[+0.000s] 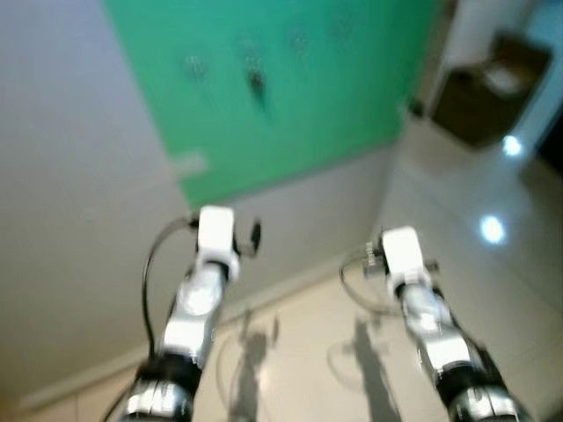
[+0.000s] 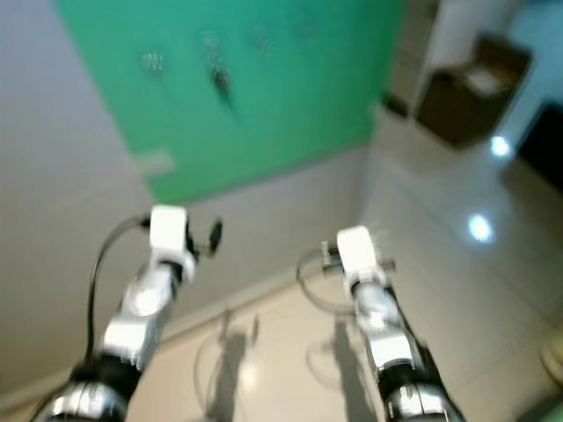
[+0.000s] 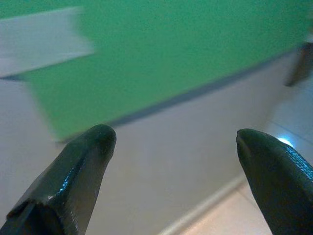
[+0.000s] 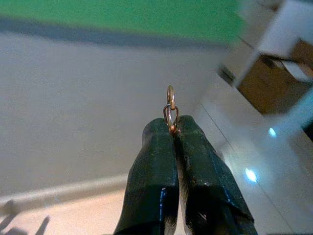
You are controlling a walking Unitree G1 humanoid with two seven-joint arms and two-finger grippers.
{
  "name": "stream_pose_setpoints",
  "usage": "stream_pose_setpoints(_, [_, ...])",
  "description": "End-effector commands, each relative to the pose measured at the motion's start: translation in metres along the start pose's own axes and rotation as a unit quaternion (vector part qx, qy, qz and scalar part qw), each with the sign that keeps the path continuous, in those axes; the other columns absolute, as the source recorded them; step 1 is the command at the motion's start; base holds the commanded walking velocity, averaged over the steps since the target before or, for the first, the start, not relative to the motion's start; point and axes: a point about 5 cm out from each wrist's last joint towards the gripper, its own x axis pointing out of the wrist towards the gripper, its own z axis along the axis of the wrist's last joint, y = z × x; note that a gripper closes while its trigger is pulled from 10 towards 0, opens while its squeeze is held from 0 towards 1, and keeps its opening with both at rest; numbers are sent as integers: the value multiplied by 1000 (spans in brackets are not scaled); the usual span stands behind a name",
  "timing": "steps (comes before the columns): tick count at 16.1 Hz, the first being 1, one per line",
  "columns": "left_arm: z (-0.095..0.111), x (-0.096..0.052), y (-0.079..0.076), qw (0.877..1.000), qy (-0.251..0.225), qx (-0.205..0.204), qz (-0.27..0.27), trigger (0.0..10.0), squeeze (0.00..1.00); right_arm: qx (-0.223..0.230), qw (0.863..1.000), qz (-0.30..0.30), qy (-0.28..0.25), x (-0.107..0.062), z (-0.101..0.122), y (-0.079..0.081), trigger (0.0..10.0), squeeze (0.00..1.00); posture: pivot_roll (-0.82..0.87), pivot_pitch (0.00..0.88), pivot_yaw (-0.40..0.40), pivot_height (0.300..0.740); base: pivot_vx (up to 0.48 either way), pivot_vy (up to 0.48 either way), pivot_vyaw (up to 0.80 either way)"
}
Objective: Hang keys on a hook
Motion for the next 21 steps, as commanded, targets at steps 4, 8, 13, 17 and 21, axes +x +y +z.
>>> stream_pose_setpoints(4, [-5,-4,13,1000,9,2,21,10000,0,4,1000,16,-9,0,4,11,10000,0,-126,0,91,740,337,0,0])
stream_pose_setpoints(8, [-8,-5,13,1000,16,-1,23,10000,0,4,1000,15,-5,-1,3,12,10000,0,-133,0,88,740,0,0,0])
stream_pose_setpoints(13, [-7,-3,13,1000,17,-1,21,10000,0,14,1000,6,1,1,4,10,10000,0,-136,0,92,740,0,0,0])
stream_pose_setpoints(17, [-6,-3,14,1000,17,1,21,10000,0,31,999,43,-7,2,8,16,10000,0,-133,0,93,740,0,0,316])
stream_pose_setpoints(21, [-7,-4,14,1000,18,2,23,10000,0,27,999,28,8,2,4,13,10000,0,-128,0,90,740,0,0,450])
